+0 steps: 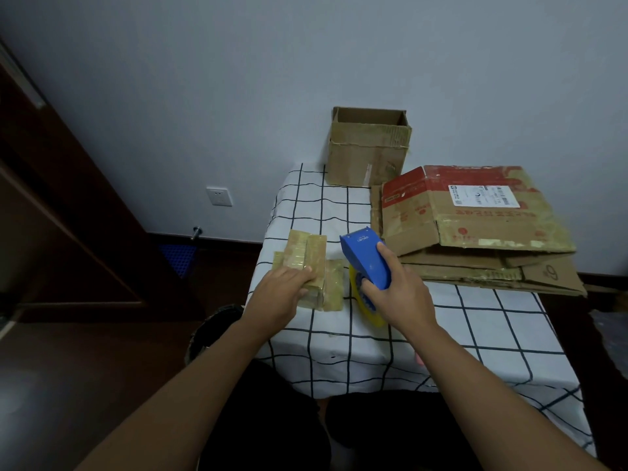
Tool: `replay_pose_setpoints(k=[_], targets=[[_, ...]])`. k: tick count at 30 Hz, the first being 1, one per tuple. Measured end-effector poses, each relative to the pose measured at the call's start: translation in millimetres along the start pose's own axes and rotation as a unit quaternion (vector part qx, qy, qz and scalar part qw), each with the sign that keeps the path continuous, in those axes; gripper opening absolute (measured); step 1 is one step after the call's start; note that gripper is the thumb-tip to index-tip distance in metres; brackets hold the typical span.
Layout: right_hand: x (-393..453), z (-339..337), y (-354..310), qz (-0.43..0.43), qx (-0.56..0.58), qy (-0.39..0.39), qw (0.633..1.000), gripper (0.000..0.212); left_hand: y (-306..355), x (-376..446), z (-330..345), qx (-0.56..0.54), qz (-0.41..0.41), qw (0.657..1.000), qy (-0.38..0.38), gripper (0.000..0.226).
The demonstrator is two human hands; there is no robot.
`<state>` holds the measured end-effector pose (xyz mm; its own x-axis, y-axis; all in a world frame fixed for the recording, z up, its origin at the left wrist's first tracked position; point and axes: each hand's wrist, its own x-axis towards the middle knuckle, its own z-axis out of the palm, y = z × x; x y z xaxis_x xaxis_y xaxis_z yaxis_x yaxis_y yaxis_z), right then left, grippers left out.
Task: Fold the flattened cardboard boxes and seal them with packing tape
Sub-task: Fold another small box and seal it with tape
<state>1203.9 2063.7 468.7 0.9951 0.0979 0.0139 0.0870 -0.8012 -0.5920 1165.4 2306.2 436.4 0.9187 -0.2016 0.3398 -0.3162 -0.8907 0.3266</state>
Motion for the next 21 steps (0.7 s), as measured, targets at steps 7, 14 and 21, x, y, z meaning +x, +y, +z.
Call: replay_pose_setpoints(k=[7, 14, 21], targets=[[-1, 0, 0, -0.002, 0.002, 0.004, 1.0, 0.075, -5, -4, -15, 0.015, -0.008, 1.0, -0.011, 0.041], [-4, -1, 1, 0.002, 0.008, -0.001, 1.0, 0.075, -15, -1, -22, 0.025, 0.026, 0.999, -0.017, 0.031], [-3, -2, -1, 0.002, 0.006, -0.003, 1.0, 0.075, -7, -1, -19, -0.035, -0.056, 0.998, -0.002, 0.038]])
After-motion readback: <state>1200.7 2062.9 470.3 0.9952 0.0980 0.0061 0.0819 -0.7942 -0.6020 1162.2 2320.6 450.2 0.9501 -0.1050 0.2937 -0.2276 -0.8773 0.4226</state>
